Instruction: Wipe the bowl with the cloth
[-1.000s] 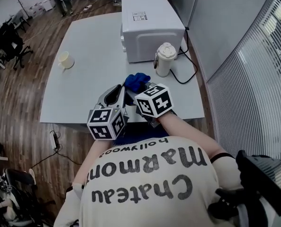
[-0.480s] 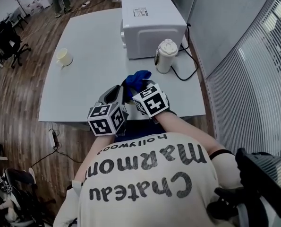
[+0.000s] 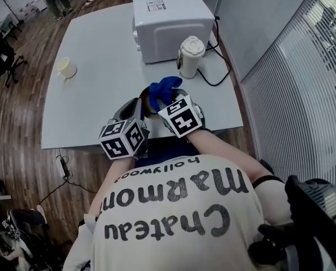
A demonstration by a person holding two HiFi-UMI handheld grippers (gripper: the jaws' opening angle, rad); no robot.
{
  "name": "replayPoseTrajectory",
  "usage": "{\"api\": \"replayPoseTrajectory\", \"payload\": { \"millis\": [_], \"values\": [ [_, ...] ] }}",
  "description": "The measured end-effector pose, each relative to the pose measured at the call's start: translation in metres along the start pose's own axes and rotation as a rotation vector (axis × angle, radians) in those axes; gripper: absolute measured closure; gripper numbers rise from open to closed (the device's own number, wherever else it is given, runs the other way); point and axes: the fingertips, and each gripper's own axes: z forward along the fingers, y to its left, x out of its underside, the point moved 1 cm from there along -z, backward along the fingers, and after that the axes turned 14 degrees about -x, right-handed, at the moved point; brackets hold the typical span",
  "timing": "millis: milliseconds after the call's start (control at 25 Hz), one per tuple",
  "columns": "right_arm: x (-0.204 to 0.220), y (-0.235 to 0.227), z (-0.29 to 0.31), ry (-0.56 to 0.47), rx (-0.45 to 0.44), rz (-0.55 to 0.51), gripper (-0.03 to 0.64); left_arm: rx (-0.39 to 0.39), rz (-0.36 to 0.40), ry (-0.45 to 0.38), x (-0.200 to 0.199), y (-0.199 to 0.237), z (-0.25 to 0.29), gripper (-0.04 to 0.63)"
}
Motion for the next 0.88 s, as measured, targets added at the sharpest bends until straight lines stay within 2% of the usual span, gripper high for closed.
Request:
{"api": "replayPoseTrajectory", "payload": {
  "millis": [120,240,320,400,520,680,880],
  "values": [
    [0.0,0.001,-0.004,0.002,0.006,0.015,0.552,-0.021,0.009,-0.015,0.001,0.002,-0.003,0.567],
    [-0.004,-0.002,-0.008,-0.001,0.034,0.027,0.552,-0.042,-0.059,-0.02,0.002,0.013,-0.007,0.571],
    [-0.003,-0.009,-0.011,0.0,0.051,0.067,0.552,-0.063,-0.061,-0.037,0.0,0.021,-0.01,0.569],
    [-0.004,-0.01,-0.012,-0.029,0.032,0.118,0.552,-0.078,-0.064,-0.047,-0.001,0.029,-0.013,0.569],
    [-0.028,0.012,-0.013,-0.133,-0.075,0.125,0.552,-0.091,-0.078,-0.06,-0.006,0.034,-0.016,0.571],
    [-0.051,0.056,-0.004,-0.184,-0.266,0.068,0.552,-0.035,-0.105,-0.109,-0.016,0.02,-0.021,0.581],
    [-0.049,0.061,0.002,-0.201,-0.347,0.193,0.552,-0.023,-0.109,-0.146,-0.024,0.012,-0.028,0.58]
  ]
}}
